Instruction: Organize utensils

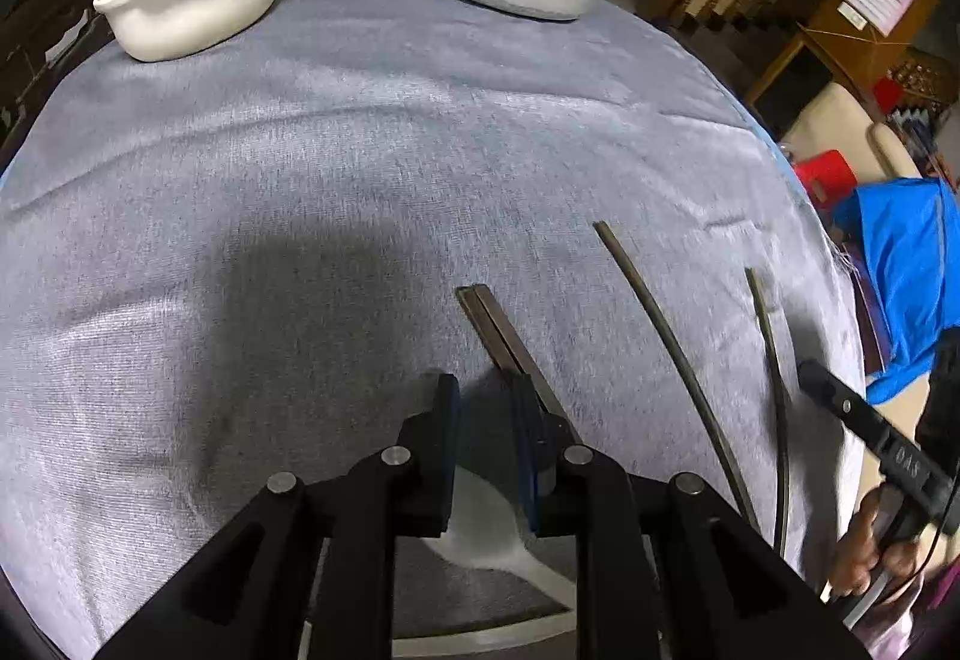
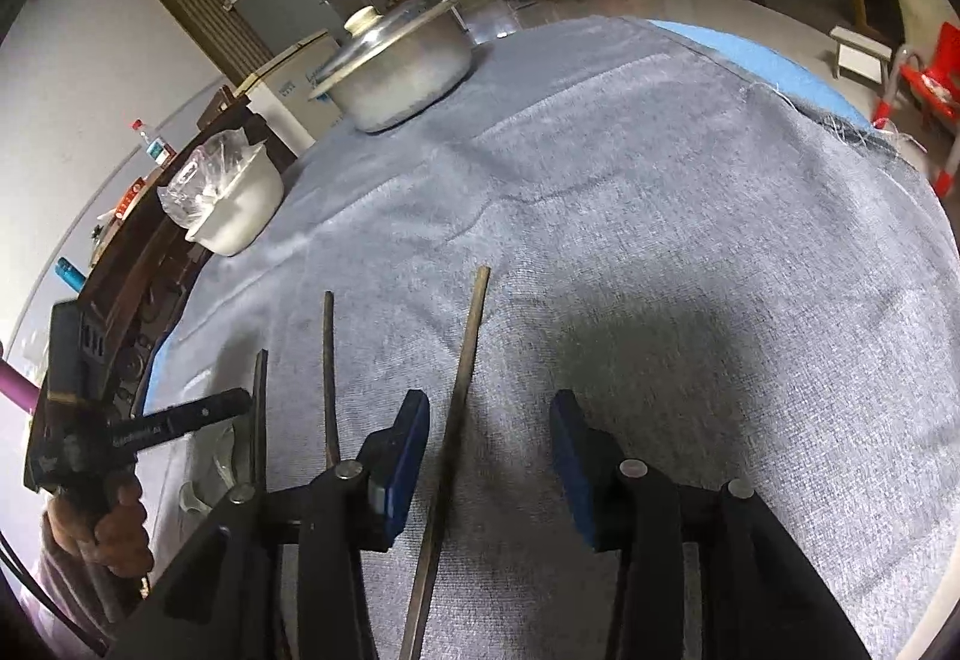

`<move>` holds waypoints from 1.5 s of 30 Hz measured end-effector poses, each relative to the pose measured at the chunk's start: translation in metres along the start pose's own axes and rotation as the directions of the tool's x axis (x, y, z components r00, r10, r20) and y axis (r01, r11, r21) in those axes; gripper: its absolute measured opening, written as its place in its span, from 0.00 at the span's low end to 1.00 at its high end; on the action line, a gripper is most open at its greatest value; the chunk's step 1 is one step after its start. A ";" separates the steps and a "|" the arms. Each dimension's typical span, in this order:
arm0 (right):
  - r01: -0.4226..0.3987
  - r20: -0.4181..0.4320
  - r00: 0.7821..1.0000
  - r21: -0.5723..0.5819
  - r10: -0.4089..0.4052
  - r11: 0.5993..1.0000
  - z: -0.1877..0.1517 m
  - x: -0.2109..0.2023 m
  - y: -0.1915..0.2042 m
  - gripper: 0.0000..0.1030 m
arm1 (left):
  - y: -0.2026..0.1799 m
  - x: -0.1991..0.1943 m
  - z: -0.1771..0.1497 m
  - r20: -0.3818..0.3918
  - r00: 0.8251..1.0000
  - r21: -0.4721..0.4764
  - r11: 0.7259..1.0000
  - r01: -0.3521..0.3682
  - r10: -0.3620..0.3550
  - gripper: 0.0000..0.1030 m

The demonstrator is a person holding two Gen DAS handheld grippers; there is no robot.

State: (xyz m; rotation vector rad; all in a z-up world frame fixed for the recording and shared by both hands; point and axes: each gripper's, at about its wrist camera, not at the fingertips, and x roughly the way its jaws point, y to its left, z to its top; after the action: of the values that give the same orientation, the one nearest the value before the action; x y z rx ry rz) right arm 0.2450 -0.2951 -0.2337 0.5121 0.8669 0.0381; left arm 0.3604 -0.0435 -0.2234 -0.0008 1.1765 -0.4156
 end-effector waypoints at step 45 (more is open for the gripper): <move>-0.094 0.192 0.977 0.004 0.091 0.996 -0.009 -0.023 -0.011 0.48 | -0.014 0.011 0.014 -0.073 0.982 -0.042 0.983 -0.180 0.177 0.15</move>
State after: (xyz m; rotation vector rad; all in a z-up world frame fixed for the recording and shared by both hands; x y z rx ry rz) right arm 0.2215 -0.3063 -0.2273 0.5591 0.6548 0.0672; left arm 0.3718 -0.0633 -0.2247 0.0769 1.2429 -0.2299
